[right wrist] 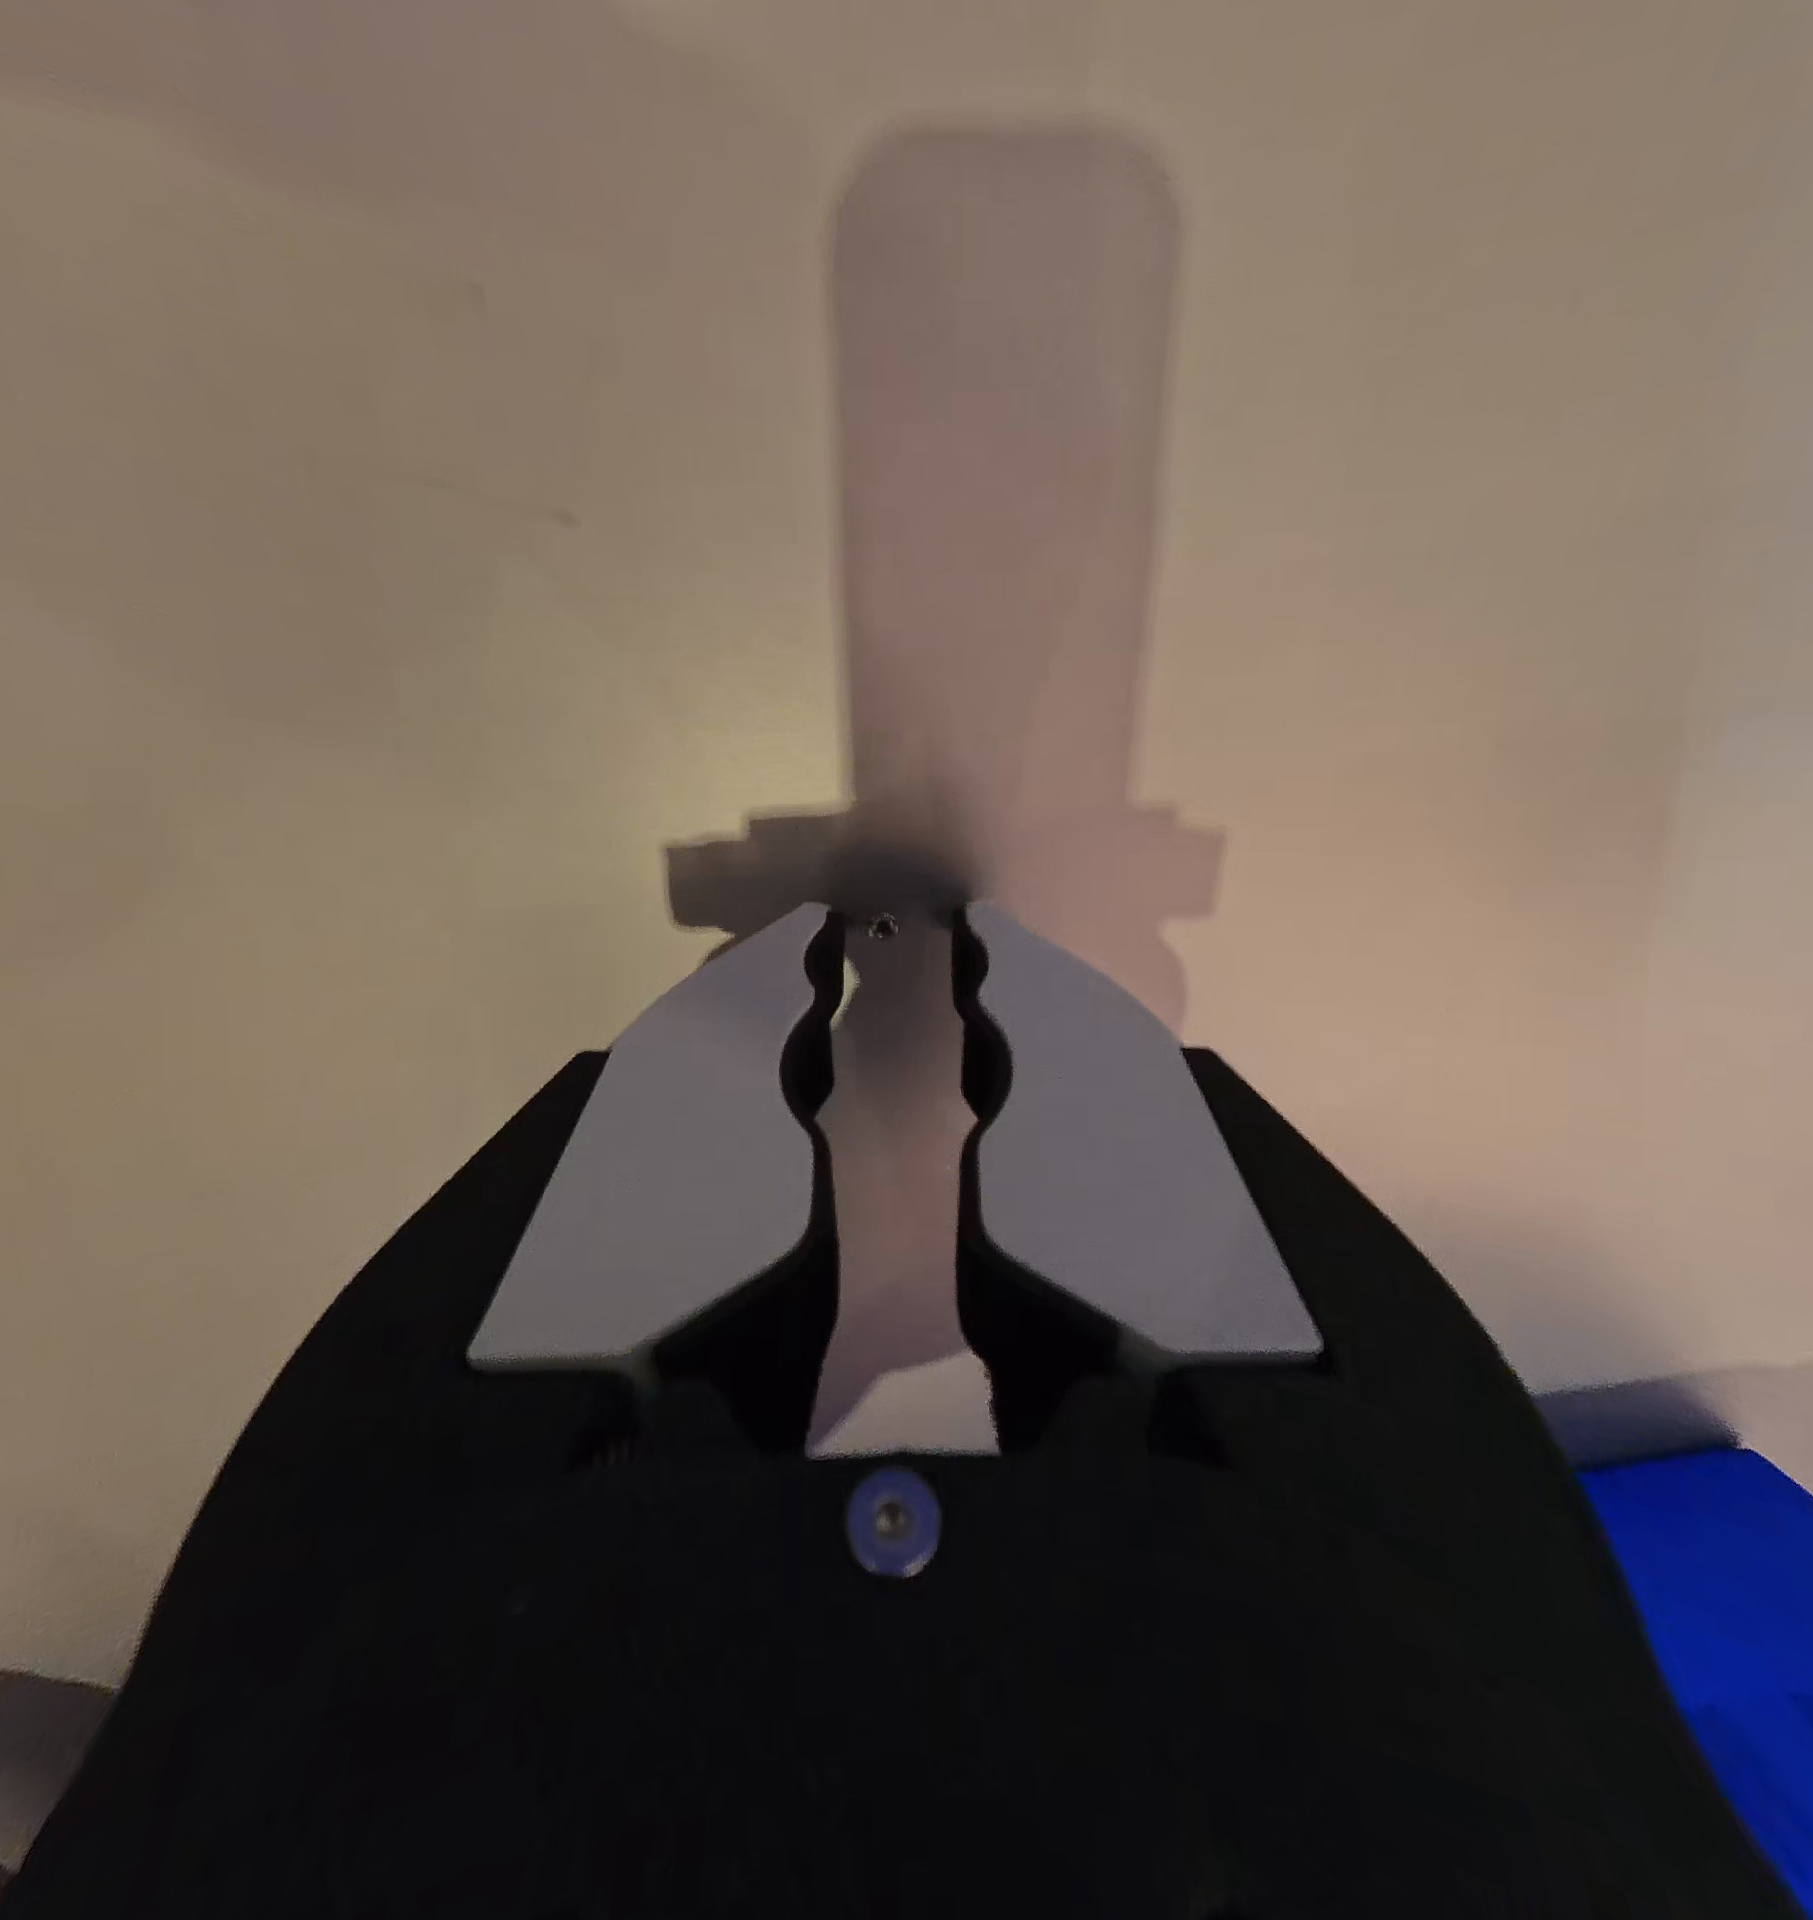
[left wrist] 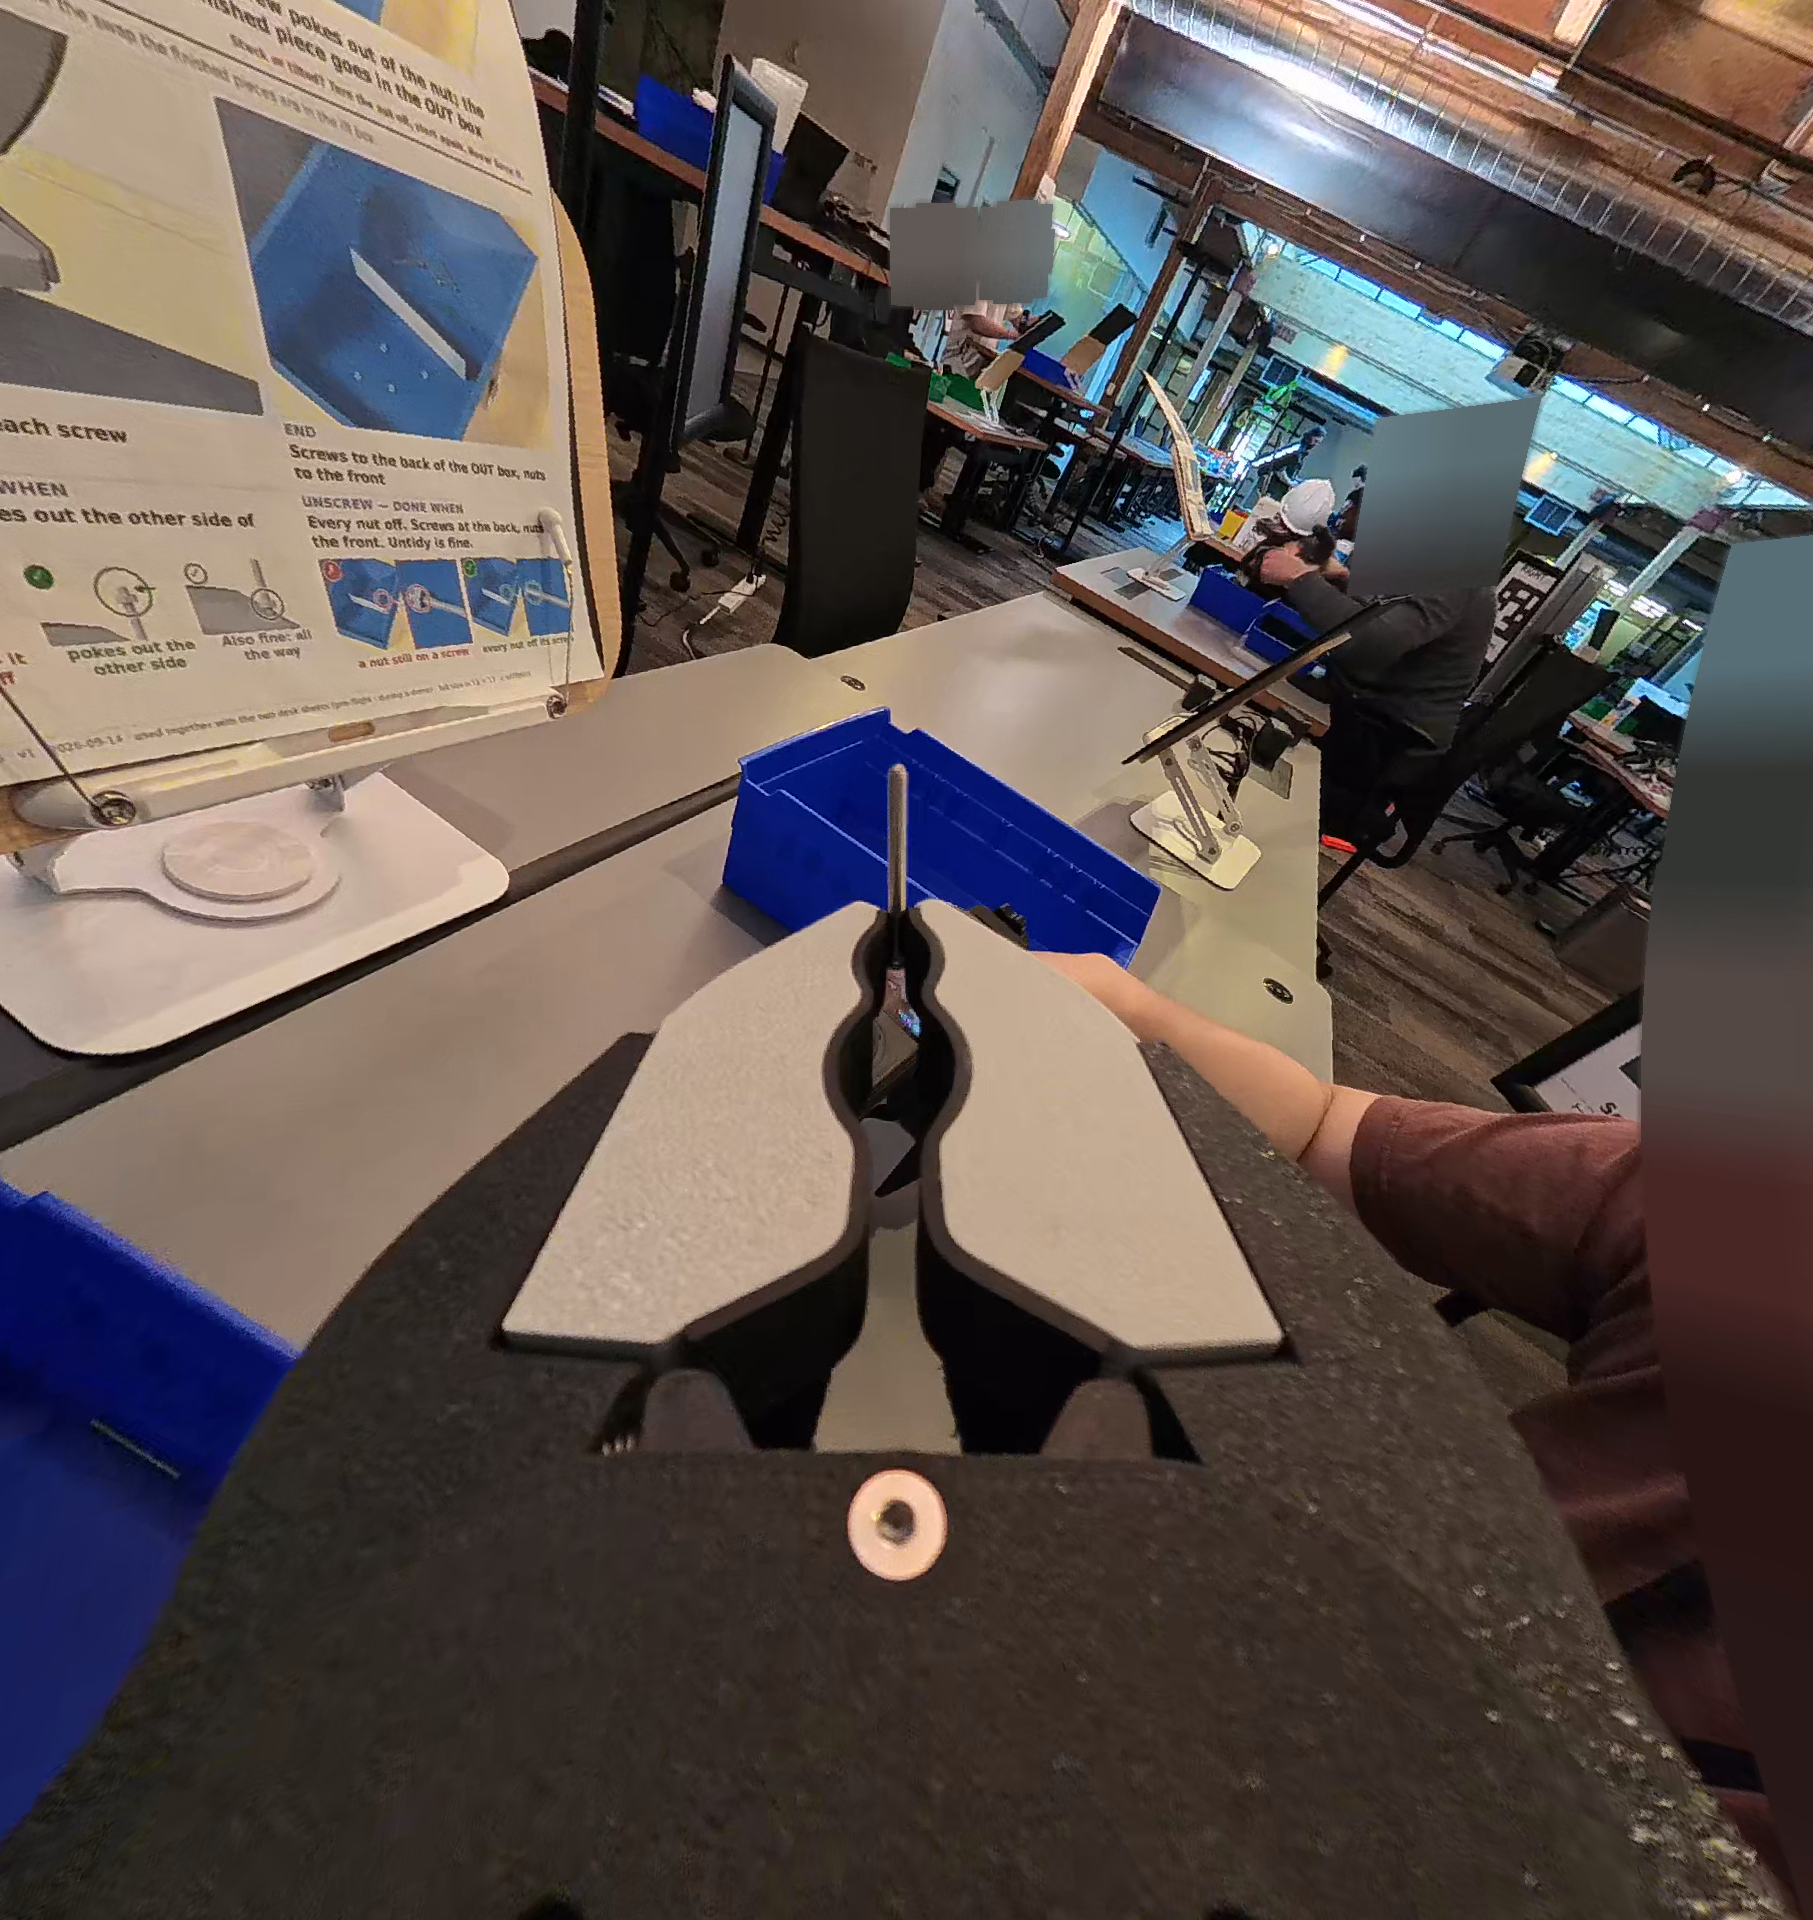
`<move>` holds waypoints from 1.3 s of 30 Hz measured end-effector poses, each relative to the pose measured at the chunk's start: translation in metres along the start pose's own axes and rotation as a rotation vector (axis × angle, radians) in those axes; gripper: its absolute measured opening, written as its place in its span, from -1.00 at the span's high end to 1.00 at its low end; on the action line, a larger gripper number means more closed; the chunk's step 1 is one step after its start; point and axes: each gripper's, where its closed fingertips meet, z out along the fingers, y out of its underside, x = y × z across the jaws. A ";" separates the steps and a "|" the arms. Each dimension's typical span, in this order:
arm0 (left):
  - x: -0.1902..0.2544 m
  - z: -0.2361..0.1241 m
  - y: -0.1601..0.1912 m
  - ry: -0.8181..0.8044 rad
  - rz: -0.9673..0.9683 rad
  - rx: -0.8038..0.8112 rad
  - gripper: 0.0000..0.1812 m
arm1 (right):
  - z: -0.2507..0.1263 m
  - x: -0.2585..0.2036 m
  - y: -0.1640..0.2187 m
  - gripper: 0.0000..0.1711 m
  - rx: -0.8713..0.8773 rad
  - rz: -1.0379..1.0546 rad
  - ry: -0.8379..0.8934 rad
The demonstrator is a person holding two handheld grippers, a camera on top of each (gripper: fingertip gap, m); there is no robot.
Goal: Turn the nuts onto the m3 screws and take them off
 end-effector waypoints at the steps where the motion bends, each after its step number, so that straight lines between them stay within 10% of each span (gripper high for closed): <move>1: 0.001 0.000 0.000 0.002 0.000 -0.002 0.98 | 0.000 0.000 0.000 0.76 -0.001 -0.003 0.002; 24: 0.004 0.015 0.013 0.027 0.002 -0.070 0.98 | -0.008 -0.008 0.002 0.93 0.000 -0.087 -0.021; 39: 0.021 0.107 0.112 0.153 0.274 -0.461 0.98 | -0.204 -0.032 -0.005 0.93 0.834 -0.145 -0.363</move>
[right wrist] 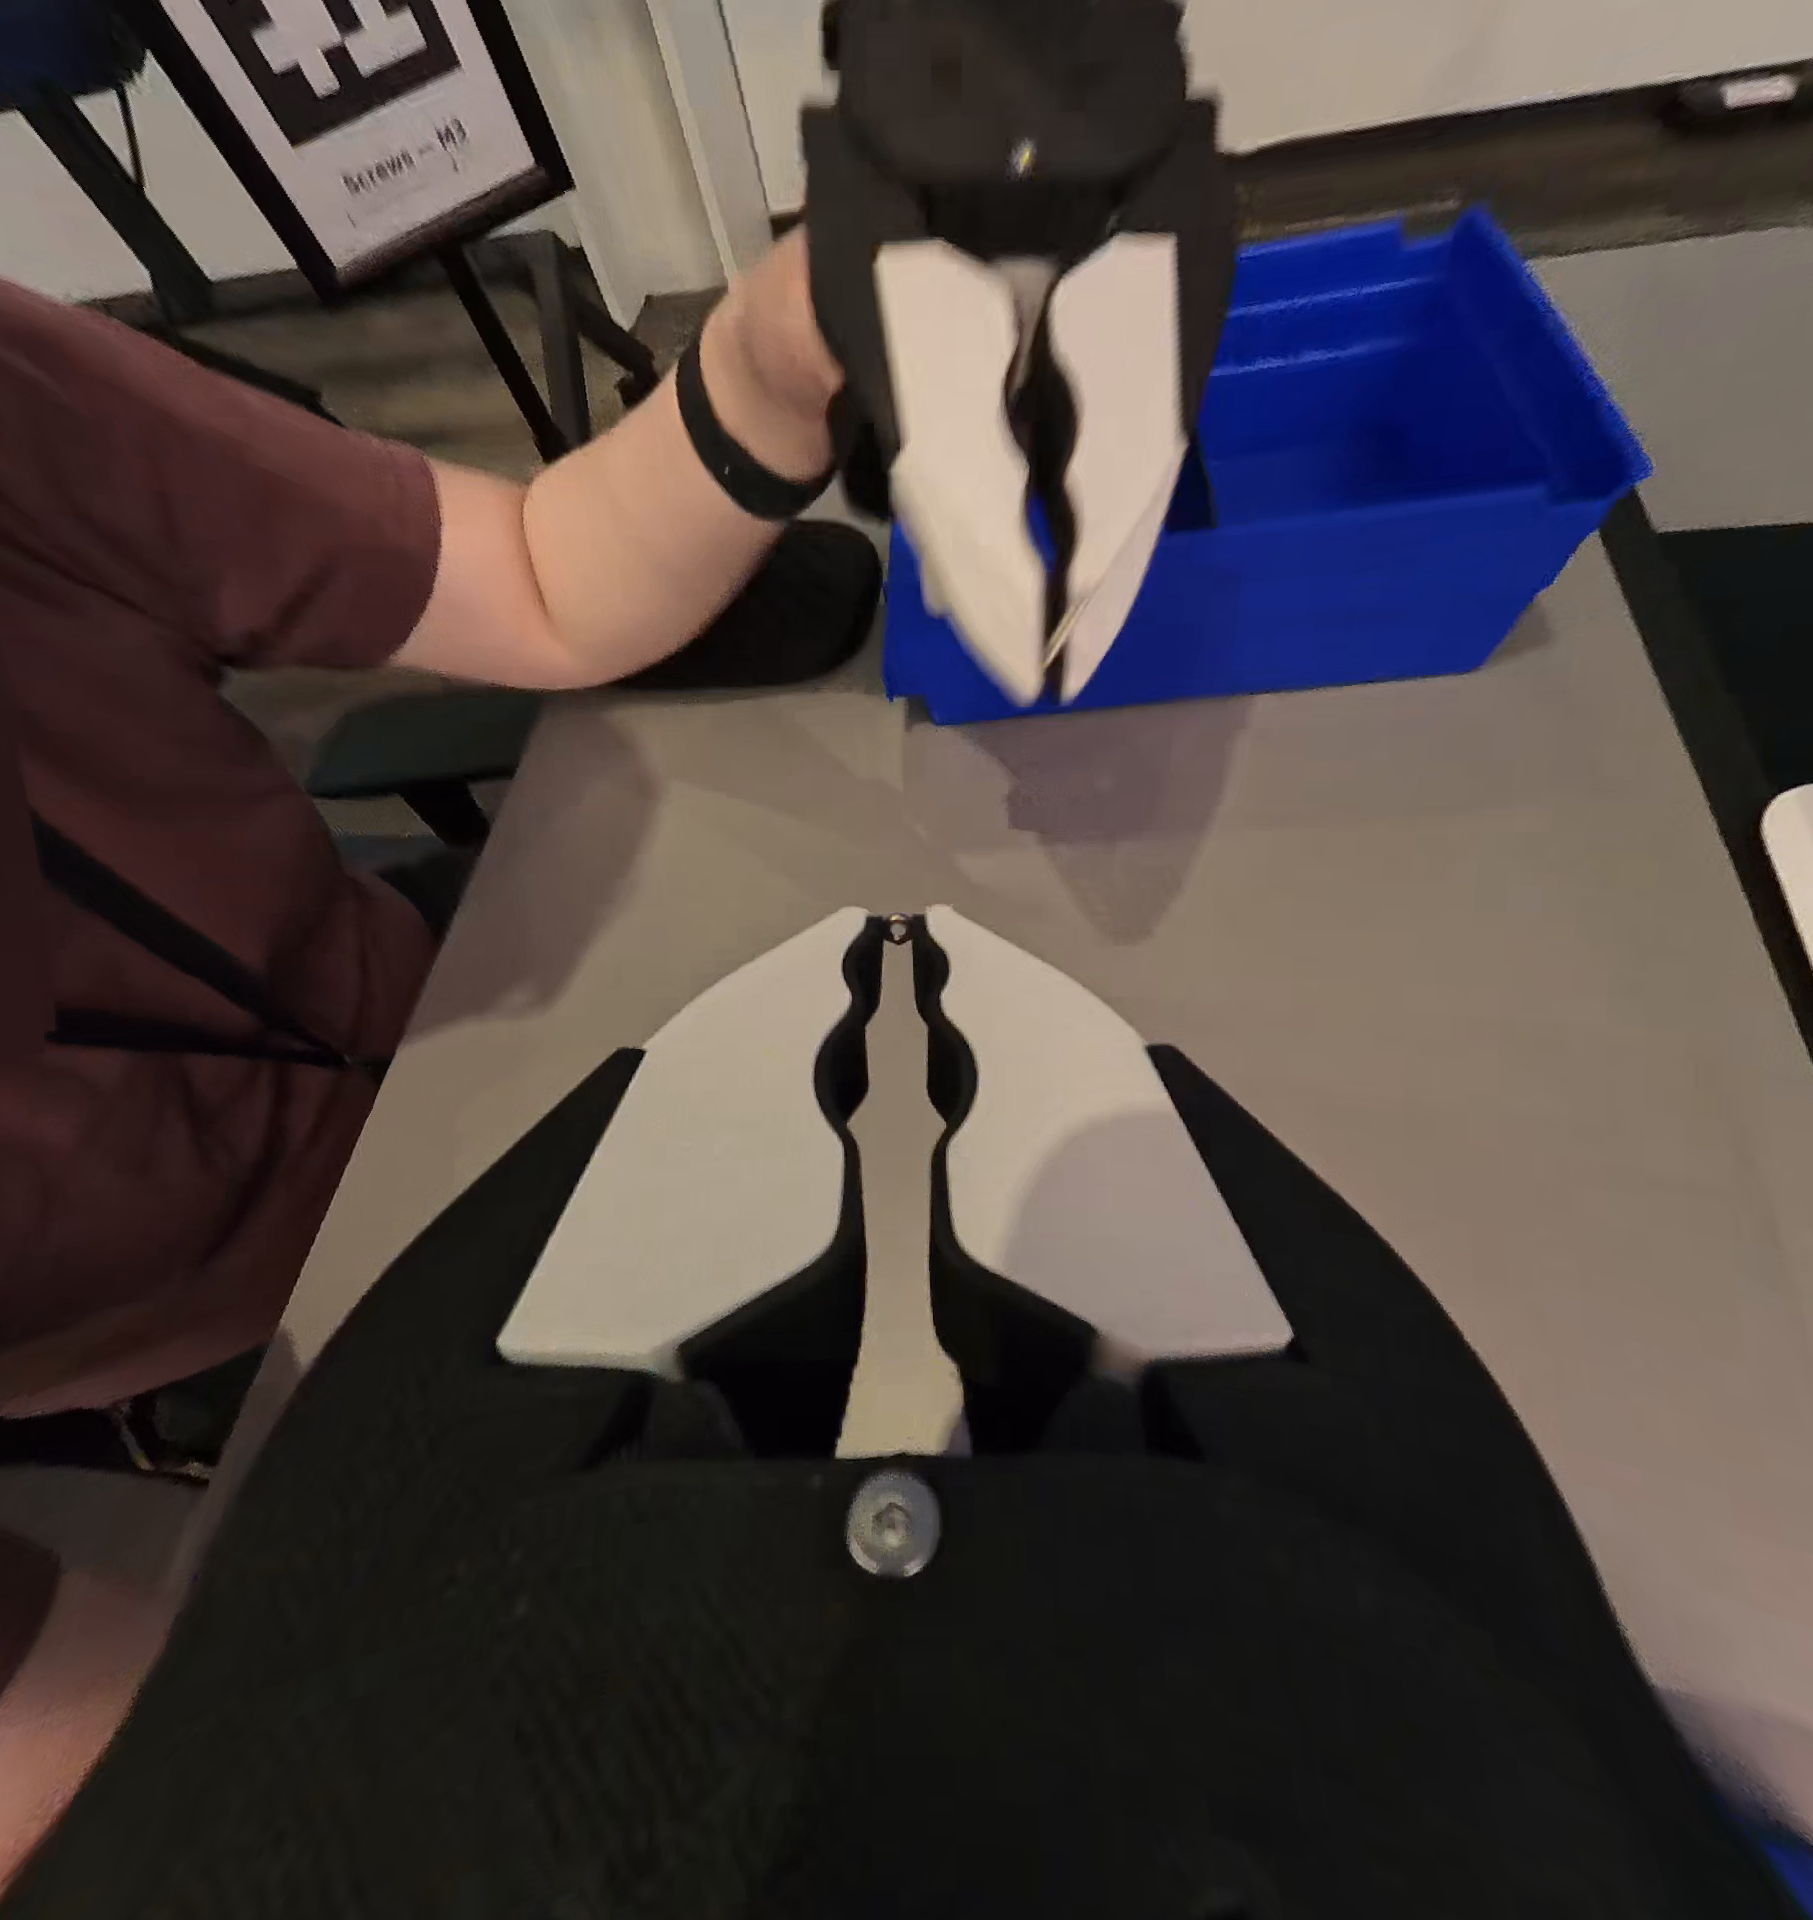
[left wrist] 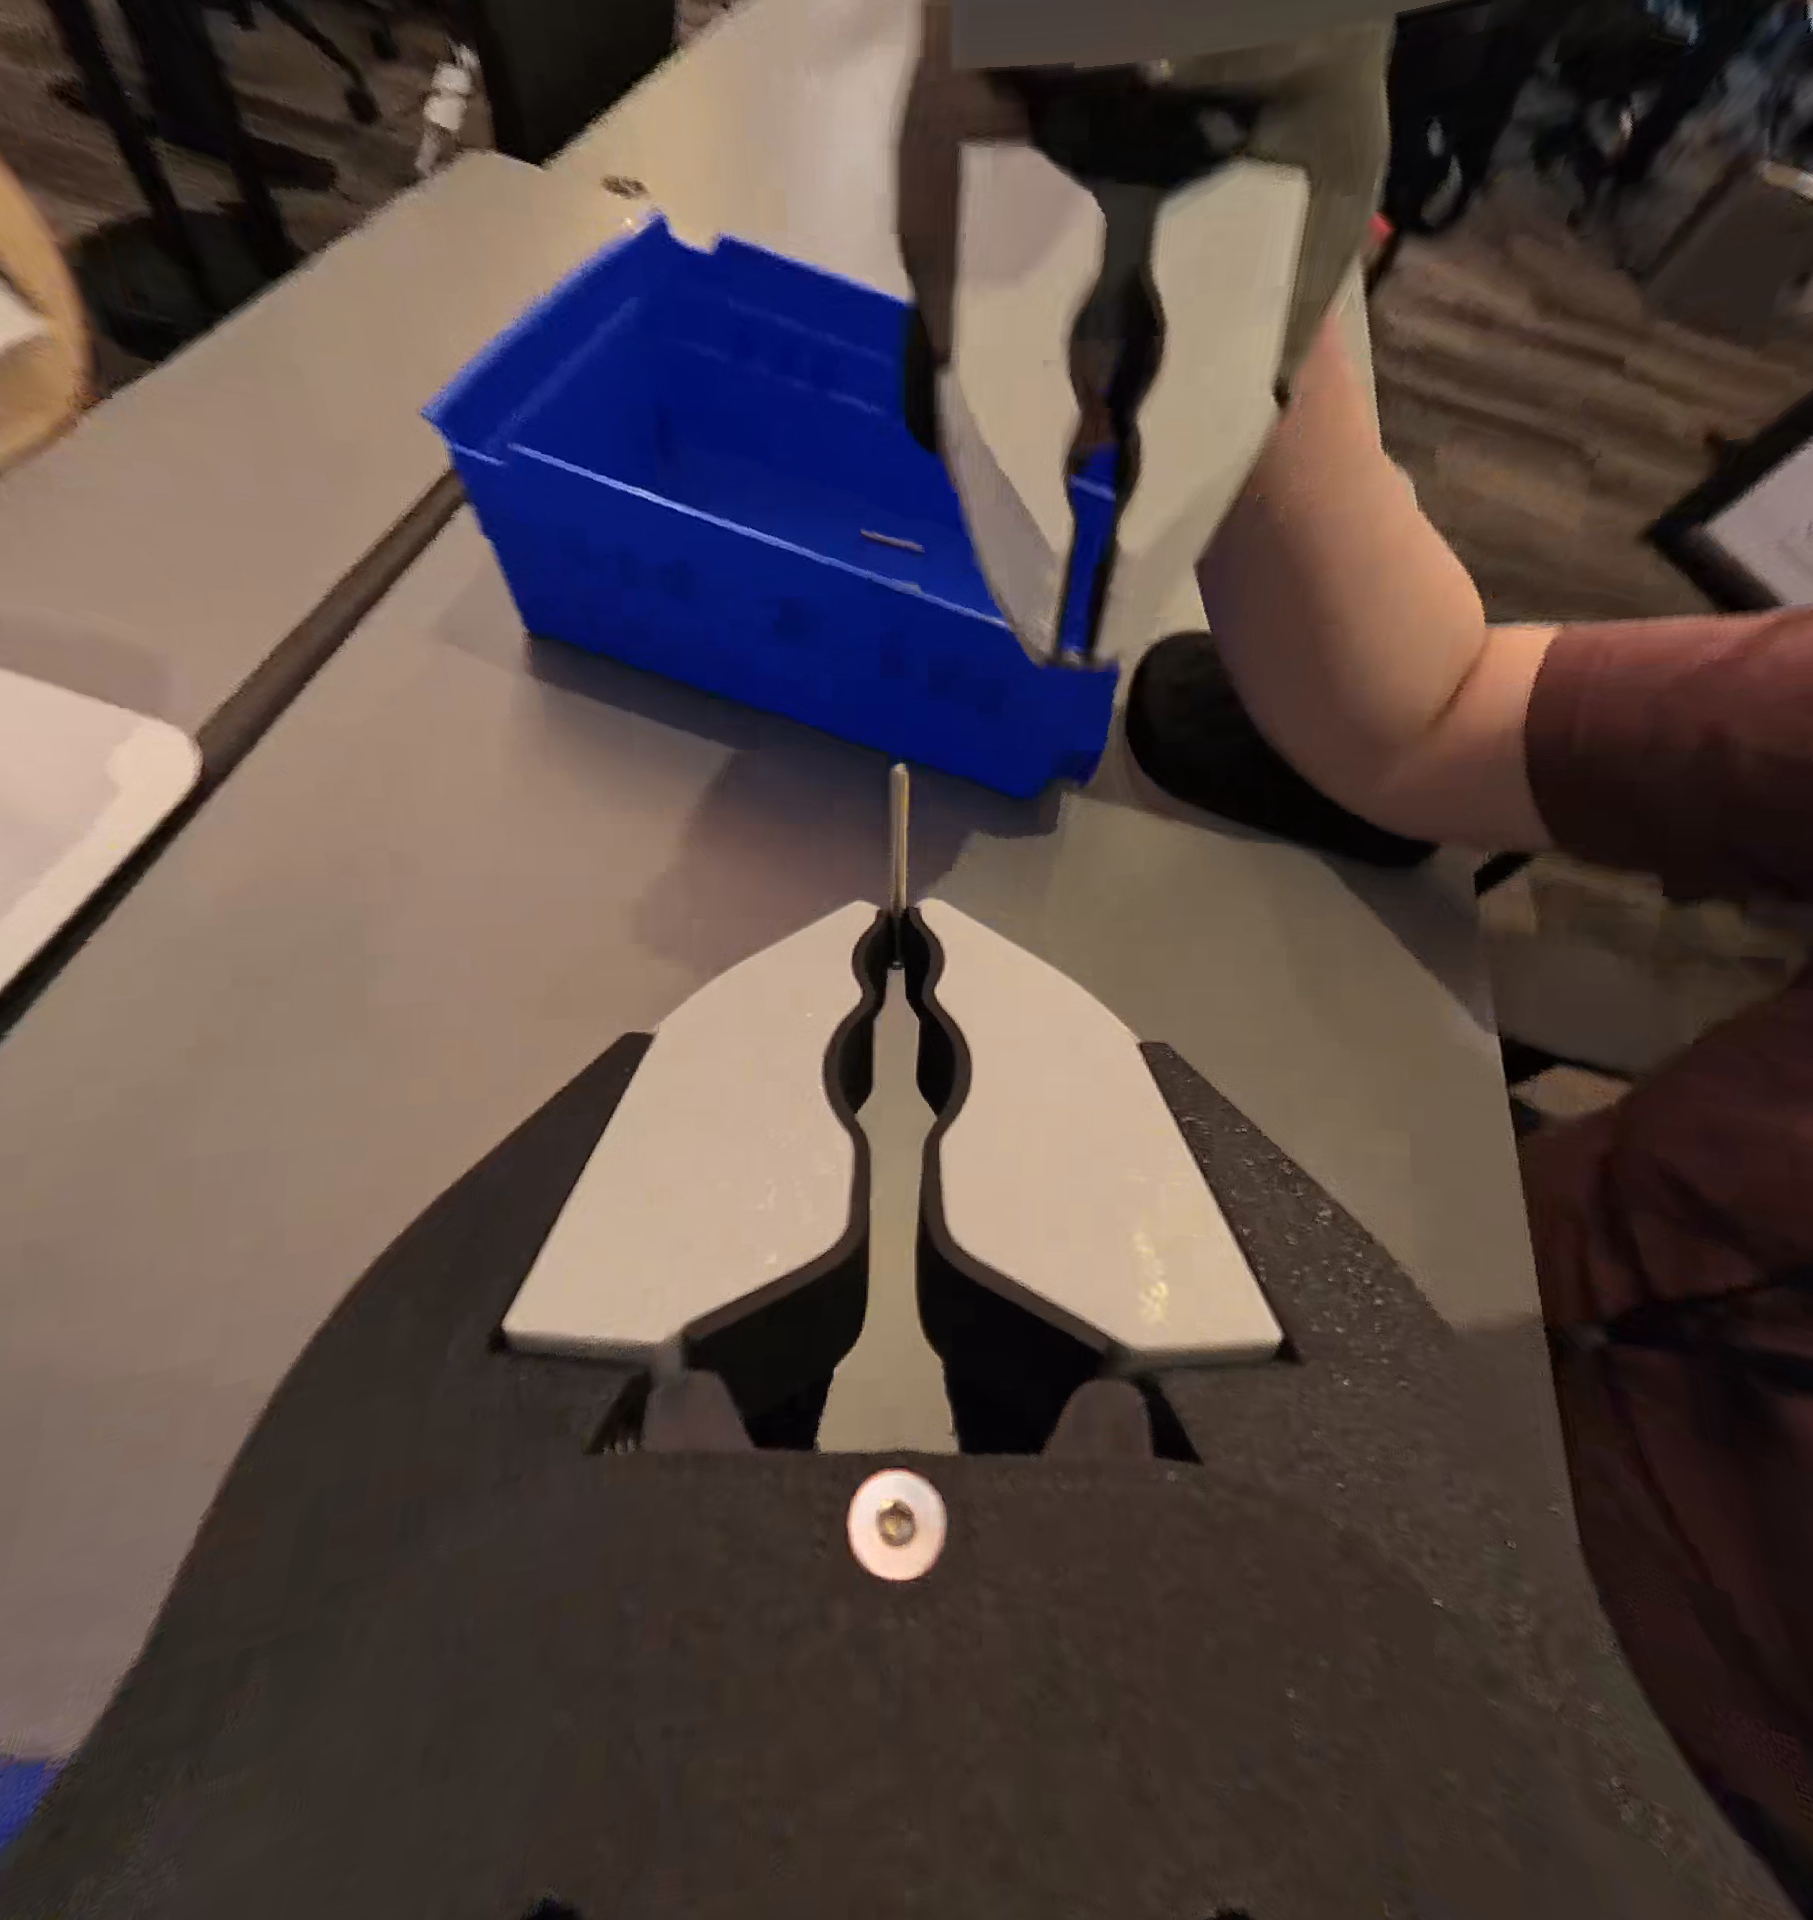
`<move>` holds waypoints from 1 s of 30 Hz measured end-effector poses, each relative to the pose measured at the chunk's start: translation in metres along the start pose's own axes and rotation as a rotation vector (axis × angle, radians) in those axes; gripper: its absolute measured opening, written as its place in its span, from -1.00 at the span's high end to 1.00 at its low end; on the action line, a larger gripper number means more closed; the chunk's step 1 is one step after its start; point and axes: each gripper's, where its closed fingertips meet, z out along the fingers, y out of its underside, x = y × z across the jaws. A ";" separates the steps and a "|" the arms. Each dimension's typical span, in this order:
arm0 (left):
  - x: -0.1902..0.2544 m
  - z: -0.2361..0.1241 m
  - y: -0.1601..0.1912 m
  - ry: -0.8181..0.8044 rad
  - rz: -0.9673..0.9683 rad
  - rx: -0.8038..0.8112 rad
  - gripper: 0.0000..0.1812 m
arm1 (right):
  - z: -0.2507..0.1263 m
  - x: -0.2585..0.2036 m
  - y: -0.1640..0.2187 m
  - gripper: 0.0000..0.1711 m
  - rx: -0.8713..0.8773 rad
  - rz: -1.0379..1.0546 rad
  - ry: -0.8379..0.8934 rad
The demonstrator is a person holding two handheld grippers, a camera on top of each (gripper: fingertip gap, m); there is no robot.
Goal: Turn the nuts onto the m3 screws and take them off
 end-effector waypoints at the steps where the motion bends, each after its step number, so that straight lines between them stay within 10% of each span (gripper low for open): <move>1: 0.007 0.009 0.004 0.017 0.028 -0.035 0.98 | -0.002 0.002 0.000 0.93 0.003 -0.001 0.011; 30: 0.032 0.050 0.041 0.043 0.183 -0.284 0.98 | 0.028 -0.002 0.030 0.93 -0.250 -0.197 0.078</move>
